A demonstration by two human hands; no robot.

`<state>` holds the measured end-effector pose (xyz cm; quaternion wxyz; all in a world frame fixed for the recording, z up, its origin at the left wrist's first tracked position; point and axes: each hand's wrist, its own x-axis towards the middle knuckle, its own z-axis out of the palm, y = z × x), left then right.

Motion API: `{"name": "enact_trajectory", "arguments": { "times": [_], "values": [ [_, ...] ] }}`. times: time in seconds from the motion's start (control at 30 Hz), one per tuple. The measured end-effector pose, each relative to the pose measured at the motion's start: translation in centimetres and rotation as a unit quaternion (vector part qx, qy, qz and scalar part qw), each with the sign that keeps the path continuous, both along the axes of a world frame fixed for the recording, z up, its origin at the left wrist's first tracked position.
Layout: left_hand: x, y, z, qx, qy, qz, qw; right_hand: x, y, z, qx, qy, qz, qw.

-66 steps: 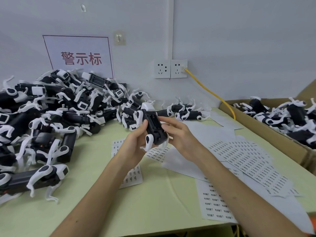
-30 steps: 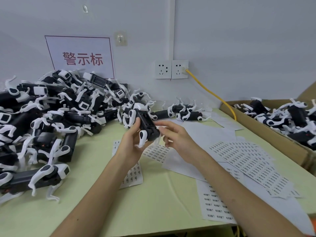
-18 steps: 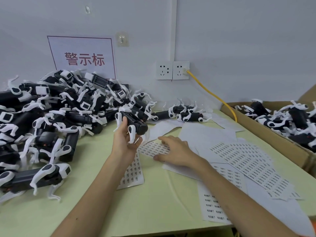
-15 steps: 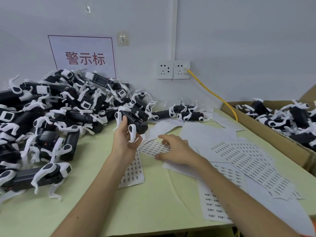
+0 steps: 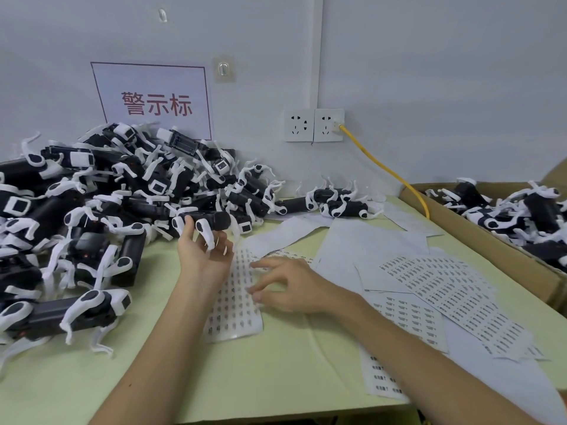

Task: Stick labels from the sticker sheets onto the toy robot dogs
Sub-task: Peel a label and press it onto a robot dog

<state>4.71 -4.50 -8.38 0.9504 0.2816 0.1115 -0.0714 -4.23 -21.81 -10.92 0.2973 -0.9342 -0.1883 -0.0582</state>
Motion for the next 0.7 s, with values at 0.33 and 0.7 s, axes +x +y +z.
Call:
{"name": "enact_trajectory", "arguments": {
  "times": [0.33, 0.7],
  "values": [
    [0.8, 0.1, -0.7, -0.033, 0.001, -0.010, 0.999, 0.1, -1.0, 0.4, -0.084, 0.047, -0.070, 0.993],
    [-0.4, -0.2, 0.1, 0.005, -0.072, -0.088, 0.993, -1.0, -1.5, 2.3, 0.288, -0.016, -0.111, 0.951]
  ]
}}
